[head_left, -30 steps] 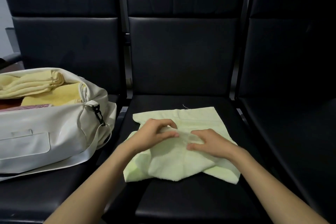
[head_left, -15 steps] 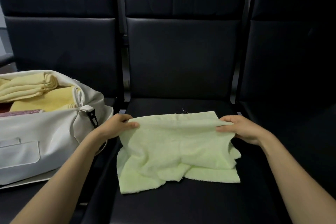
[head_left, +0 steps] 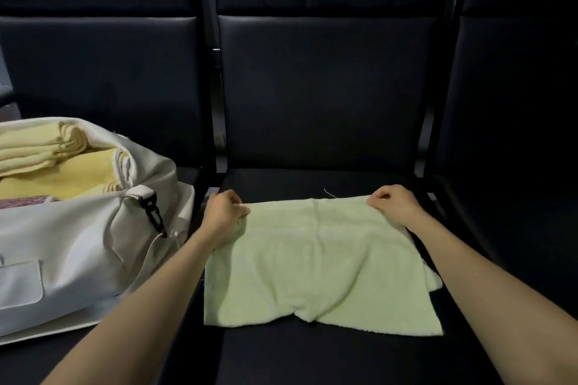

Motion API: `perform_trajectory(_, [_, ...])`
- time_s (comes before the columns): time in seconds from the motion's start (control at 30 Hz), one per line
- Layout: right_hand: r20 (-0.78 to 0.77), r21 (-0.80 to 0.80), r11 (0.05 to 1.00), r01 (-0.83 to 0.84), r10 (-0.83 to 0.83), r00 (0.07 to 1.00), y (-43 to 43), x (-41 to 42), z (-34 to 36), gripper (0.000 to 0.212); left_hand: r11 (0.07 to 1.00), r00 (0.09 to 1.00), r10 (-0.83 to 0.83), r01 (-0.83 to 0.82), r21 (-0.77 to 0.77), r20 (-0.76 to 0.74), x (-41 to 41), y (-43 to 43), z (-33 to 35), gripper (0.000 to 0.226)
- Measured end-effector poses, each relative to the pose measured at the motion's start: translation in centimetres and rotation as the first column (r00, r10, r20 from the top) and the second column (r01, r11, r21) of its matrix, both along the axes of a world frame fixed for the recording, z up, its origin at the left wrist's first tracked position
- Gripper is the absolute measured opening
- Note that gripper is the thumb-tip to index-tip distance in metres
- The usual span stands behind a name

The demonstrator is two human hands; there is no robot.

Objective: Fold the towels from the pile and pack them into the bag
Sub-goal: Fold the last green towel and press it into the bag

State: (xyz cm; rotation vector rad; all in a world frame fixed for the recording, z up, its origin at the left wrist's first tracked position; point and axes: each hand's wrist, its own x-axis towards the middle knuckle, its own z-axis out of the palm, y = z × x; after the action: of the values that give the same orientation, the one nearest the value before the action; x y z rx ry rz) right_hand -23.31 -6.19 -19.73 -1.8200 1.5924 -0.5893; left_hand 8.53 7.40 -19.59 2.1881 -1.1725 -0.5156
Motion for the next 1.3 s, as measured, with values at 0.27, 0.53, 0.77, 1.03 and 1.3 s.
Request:
perform_trajectory(0.27, [-0.260,0.058,0.964,-0.260,0.266,0.928,-0.6,-1.2,0.6,0.010,0.986,0.997,-0.057,0.048,0.162,0.049,0.2,0.0,0.7,0.034])
perform_trajectory(0.53, [-0.409,0.147,0.916,-0.374,0.400,0.820,-1.2,-0.3,2.2,0.013,0.982,0.992,-0.100,0.085,0.171,0.081,0.5,-0.5,0.3,0.023])
perform_trajectory(0.77, [-0.460,0.241,0.870,-0.430,0.493,0.738,-0.1,0.4,3.7,0.020,0.967,0.969,-0.191,0.158,0.201,0.159,0.7,0.5,0.5,0.036])
perform_trajectory(1.03, [-0.615,0.201,0.749,-0.631,0.598,0.514,4.7,-1.5,7.7,0.023,0.981,0.962,-0.182,0.163,0.106,0.205,0.1,4.1,3.8,0.020])
perform_trajectory(1.3, [-0.649,-0.166,0.754,-0.636,0.402,0.646,10.2,-4.9,19.8,0.023,0.967,0.965,-0.124,0.170,-0.191,0.231,-2.0,8.1,14.8,0.013])
